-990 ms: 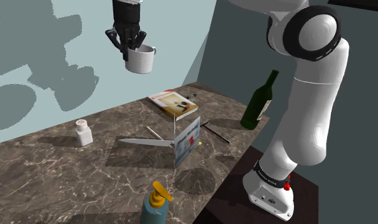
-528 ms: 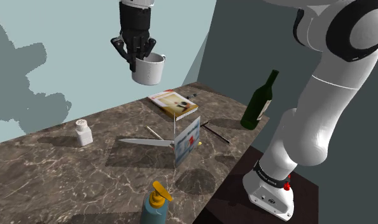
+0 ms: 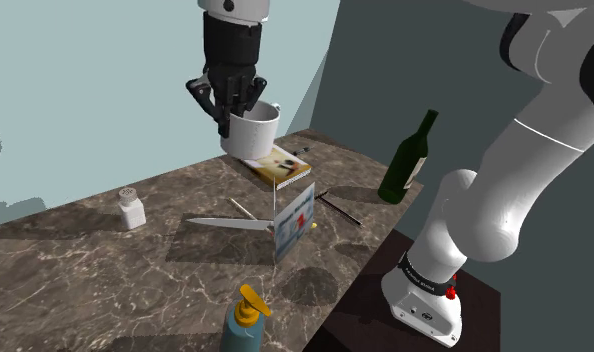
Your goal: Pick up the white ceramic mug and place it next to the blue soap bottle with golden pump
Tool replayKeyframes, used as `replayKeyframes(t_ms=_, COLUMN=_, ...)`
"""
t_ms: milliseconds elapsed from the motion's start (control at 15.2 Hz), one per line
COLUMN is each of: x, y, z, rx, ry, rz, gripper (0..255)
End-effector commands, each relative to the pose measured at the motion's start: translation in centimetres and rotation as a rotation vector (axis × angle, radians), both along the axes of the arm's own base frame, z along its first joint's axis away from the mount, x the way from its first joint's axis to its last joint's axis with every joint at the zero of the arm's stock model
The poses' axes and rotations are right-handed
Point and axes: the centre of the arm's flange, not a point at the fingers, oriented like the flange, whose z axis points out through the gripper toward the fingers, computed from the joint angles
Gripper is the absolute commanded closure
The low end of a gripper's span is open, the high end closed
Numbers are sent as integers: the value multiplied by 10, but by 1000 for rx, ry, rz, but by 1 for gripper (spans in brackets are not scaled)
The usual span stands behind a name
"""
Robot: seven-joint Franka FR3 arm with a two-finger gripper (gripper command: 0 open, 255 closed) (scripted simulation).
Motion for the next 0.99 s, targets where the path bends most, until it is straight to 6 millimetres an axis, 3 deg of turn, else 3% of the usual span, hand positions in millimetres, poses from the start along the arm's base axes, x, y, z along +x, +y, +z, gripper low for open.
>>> replayKeyframes(t_ms=0, x=-26, y=11, z=2, rx=0, ry=0, rz=-1, gripper=255)
replayKeyframes(t_ms=198, x=-63, y=27, z=3, rx=0, ry=0, rz=-1, gripper=255)
replayKeyframes(t_ms=264, x=-84, y=36, z=3, rx=0, ry=0, rz=-1, gripper=255)
replayKeyframes(t_ms=924, x=-84, y=36, z=-50, rx=0, ry=0, rz=-1, gripper=255)
